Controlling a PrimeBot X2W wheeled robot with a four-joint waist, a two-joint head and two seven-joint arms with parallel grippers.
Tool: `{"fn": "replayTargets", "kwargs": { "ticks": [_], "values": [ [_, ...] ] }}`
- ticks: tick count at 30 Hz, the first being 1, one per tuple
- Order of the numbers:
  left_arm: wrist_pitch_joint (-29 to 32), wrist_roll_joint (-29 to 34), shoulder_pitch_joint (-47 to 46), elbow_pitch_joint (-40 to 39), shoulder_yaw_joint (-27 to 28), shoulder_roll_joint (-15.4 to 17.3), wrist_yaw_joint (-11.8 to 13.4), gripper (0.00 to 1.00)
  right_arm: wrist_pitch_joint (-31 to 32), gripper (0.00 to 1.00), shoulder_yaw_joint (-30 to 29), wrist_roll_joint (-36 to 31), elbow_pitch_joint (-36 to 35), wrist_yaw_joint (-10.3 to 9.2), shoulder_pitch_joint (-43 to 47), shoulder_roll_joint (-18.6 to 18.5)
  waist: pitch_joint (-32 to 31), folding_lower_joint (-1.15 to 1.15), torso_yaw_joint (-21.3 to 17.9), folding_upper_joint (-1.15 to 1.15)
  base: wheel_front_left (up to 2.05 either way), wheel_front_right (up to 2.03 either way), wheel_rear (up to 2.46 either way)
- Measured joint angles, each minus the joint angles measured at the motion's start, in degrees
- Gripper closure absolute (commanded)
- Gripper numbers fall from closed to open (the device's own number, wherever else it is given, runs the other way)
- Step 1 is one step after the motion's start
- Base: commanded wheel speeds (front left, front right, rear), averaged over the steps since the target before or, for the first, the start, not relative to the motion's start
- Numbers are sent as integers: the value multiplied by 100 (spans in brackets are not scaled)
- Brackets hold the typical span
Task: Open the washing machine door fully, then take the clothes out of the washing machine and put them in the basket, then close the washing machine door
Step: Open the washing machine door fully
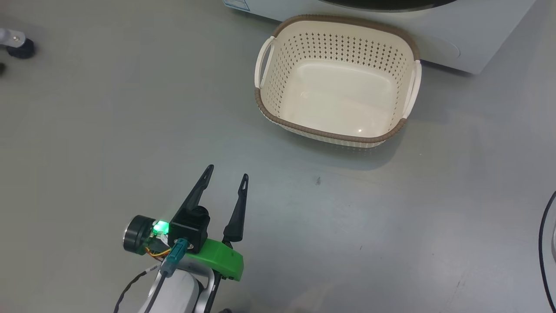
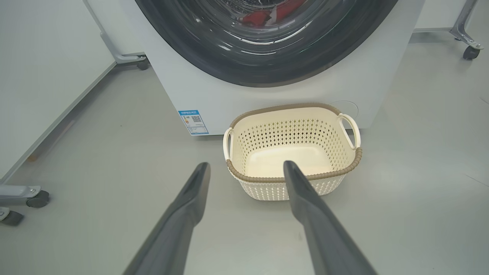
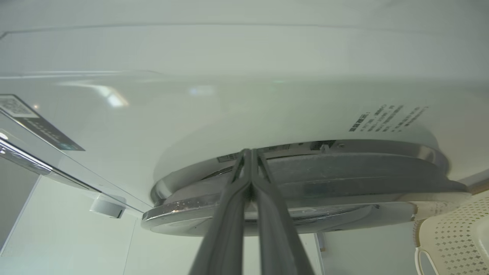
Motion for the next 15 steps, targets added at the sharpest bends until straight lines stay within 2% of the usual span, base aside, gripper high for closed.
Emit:
{"fn": "replayTargets", "kwargs": {
  "ticks": [15],
  "values": [
    [0,1,14,-59,-12,-3,0,0,256,100,64,53,567,-55,-495,-105,119,0,225,0,0,0,0]
  ]
}}
